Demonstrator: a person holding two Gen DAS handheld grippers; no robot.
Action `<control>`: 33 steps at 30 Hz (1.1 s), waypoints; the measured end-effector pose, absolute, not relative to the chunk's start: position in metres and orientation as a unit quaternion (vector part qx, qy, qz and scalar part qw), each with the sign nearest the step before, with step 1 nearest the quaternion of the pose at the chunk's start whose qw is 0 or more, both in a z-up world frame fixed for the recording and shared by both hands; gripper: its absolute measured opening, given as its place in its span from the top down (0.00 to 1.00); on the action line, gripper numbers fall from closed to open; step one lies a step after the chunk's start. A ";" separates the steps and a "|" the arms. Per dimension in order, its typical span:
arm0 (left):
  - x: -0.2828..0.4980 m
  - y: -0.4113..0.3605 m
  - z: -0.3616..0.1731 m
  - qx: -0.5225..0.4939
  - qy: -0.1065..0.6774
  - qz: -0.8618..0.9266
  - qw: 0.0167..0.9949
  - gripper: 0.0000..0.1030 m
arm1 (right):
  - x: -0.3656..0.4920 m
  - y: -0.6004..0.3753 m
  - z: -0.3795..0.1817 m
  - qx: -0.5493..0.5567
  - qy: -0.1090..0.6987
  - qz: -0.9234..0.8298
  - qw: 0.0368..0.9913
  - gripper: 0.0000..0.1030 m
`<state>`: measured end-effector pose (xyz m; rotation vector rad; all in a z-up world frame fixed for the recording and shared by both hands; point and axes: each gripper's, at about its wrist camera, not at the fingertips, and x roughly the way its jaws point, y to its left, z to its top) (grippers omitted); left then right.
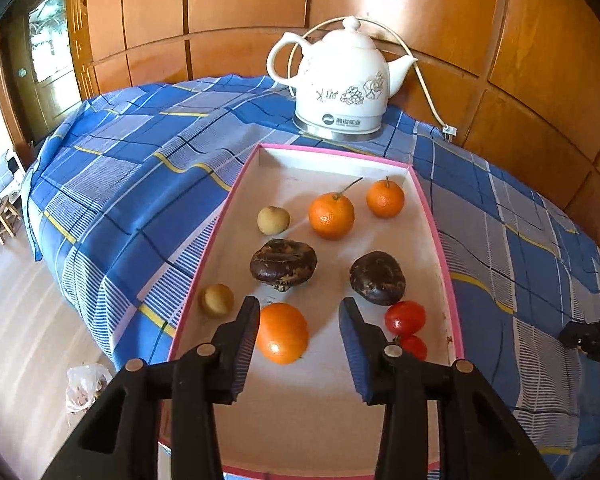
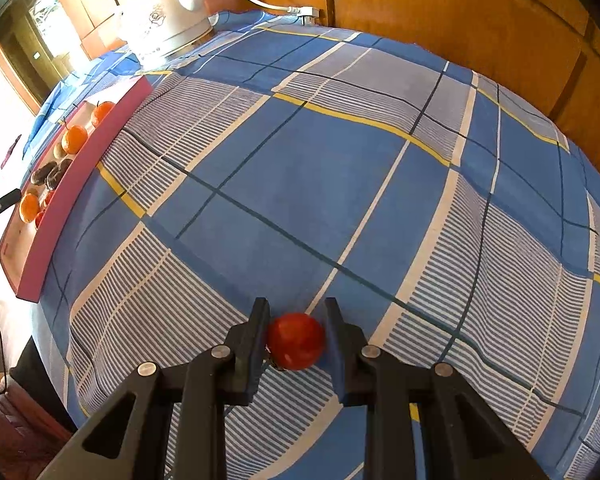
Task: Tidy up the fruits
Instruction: 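Pull the left tool back while right tool lifts the tomato toward the tray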
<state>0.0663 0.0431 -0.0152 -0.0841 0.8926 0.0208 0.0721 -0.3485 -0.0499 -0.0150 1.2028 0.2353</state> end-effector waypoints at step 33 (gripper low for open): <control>0.056 0.073 0.003 -0.024 0.400 0.025 0.916 0.54 | 0.060 -0.194 0.018 -0.030 0.459 0.226 0.859 0.74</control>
